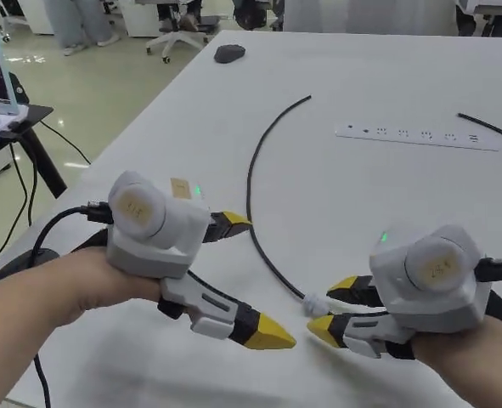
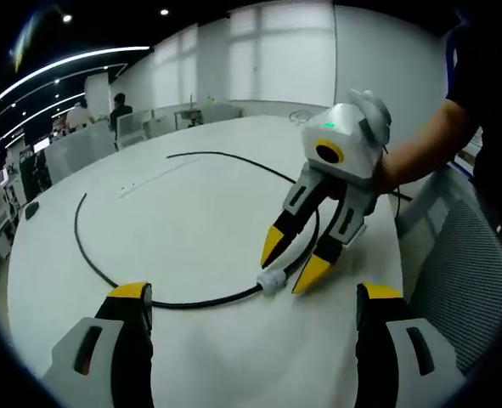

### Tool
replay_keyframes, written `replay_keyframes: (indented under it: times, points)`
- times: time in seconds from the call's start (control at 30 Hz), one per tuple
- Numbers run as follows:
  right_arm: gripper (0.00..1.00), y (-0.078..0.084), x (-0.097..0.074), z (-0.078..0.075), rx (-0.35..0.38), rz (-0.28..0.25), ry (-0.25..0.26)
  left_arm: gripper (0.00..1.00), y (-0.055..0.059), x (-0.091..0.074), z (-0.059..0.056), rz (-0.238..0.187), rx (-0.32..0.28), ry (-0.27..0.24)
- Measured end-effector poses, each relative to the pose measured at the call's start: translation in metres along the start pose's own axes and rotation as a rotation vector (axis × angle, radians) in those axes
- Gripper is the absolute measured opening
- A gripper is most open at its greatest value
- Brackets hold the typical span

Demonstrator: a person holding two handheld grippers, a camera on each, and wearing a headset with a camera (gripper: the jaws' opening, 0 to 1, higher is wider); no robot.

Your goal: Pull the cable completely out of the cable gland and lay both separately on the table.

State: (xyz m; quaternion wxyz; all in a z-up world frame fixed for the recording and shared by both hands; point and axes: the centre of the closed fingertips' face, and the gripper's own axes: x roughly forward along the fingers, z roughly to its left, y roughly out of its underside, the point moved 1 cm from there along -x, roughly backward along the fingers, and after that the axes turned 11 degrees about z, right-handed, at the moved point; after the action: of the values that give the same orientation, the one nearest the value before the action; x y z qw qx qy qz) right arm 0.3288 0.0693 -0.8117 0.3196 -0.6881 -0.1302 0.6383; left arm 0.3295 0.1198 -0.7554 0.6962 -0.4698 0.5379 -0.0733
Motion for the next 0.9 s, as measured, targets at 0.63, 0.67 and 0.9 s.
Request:
replay_keyframes:
  times: [0.63,0.67,0.9]
  points:
    - [0.08,0.008,-0.003,-0.001,-0.012,0.012,0.000,0.99,0.002,0.003,-0.008,0.000,-0.012,0.022]
    - [0.07,0.012,-0.008,0.003,-0.007,0.023,-0.034,0.99,0.002,0.003,-0.008,0.007,0.003,0.016]
    - [0.07,0.017,-0.063,0.027,-0.171,-0.029,-0.126,0.99,-0.029,0.003,-0.047,-0.112,-0.072,0.206]
